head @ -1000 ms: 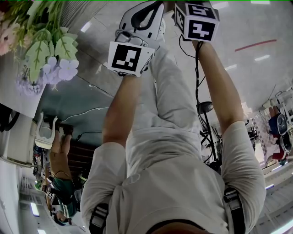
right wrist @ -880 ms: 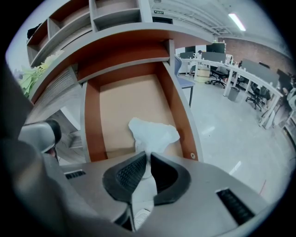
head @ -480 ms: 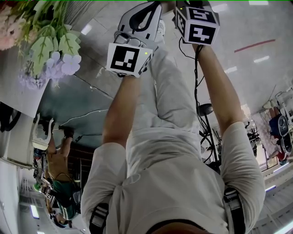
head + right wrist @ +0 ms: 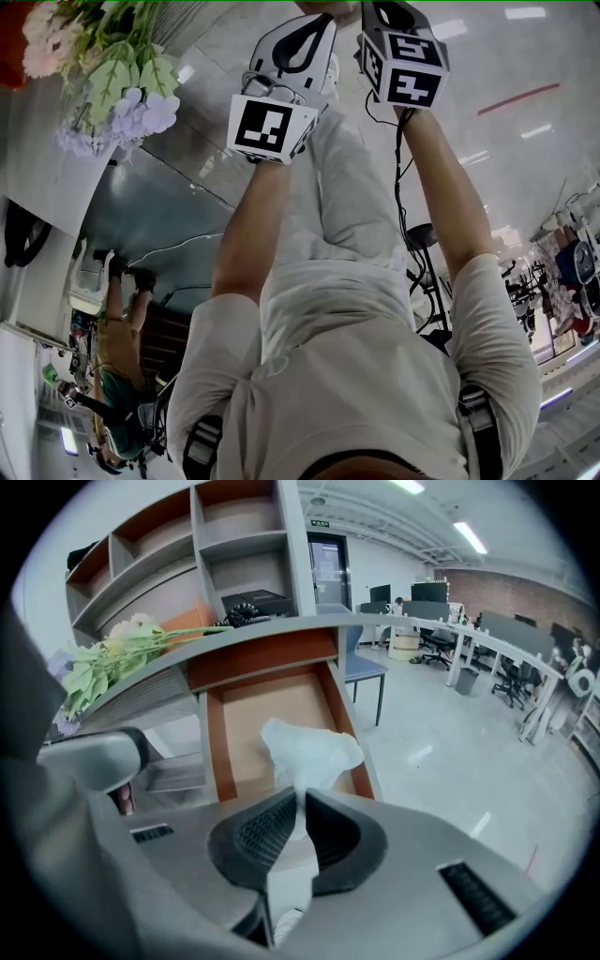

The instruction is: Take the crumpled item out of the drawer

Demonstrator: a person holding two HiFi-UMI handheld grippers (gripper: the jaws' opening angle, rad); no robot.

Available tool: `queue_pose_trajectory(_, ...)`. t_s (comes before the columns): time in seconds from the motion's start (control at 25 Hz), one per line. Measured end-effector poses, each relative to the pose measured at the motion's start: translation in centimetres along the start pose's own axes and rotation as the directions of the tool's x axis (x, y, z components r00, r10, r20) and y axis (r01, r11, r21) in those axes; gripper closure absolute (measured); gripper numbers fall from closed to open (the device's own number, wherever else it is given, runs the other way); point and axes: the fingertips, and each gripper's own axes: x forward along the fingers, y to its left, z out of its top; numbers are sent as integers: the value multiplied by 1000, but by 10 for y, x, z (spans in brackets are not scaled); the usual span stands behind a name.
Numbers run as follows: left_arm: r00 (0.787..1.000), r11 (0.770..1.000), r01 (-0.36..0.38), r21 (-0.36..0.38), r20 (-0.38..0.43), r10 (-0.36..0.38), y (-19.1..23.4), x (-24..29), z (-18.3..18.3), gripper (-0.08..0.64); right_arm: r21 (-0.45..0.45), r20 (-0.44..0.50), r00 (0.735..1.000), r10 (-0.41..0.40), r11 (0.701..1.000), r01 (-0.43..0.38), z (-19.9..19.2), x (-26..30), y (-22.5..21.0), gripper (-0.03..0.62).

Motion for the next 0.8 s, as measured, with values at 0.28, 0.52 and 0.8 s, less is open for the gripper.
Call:
queue_pose_trajectory(0.28,999,1000,9,15,31,-10,-14,-9,24,560,2,48,999,13,1000,-13,23,-32,12,558)
queue_pose_trajectory(0.52,999,999,3,34,49,-5,-19,-22,52,560,-3,93,996,19,1000,-18,46,-63,22,558)
queue_pose_trajectory(0.8,997,998,16,61,80,-21,-43,-42,94,560,-1,167,986,10,1000,-10,82,-117,25,560)
